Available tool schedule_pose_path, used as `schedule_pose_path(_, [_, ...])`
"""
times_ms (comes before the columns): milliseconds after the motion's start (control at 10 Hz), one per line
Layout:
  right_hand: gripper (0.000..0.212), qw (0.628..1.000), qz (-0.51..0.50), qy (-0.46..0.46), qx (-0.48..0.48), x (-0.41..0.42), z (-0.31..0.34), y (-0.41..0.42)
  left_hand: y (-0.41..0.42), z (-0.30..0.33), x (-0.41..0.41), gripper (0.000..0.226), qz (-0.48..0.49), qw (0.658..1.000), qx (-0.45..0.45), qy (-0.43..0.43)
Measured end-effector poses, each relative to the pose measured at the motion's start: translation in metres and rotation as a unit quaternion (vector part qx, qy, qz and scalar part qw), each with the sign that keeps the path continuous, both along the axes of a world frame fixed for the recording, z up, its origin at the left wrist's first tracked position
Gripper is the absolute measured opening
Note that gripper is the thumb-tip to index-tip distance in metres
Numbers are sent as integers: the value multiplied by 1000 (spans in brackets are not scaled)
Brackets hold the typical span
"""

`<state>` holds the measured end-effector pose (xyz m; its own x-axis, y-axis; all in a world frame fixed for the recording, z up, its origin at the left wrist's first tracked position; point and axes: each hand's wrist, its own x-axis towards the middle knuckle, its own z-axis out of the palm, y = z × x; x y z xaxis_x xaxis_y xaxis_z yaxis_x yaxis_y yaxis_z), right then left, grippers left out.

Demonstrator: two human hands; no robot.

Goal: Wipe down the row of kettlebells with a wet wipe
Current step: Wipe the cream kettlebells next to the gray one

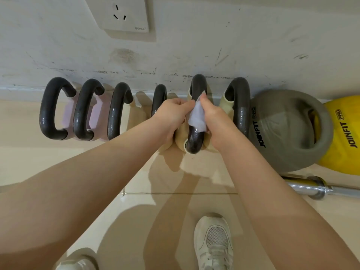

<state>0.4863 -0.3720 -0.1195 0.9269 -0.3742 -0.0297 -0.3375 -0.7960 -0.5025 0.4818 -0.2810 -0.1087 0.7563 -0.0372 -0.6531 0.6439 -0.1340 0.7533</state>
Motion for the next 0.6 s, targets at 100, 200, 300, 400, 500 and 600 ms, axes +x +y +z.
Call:
schedule_pose_path(100, [41,868,317,187,-334,5,6,2,0,2,1,24,23,999,-2,30])
schedule_pose_path(200, [50,910,-36,319,261,-5,1,-4,1,3,1,30,41,998,10,41])
schedule_pose_path(300, [64,890,-118,255,358,-3,-14,-22,1,-4,1,25,31,999,6,18])
schedule_pose_path(400, [55,894,-42,198,400,2,1,-16,4,-10,0,20,23,1000,-7,3])
schedule_pose_path(500, [31,897,5,180,403,-6,-3,-8,6,-9,-3,13,12,1000,-18,-5])
schedule_pose_path(600, [26,886,19,160,435,-21,-5,-5,6,-6,-5,13,9,1000,-28,-11])
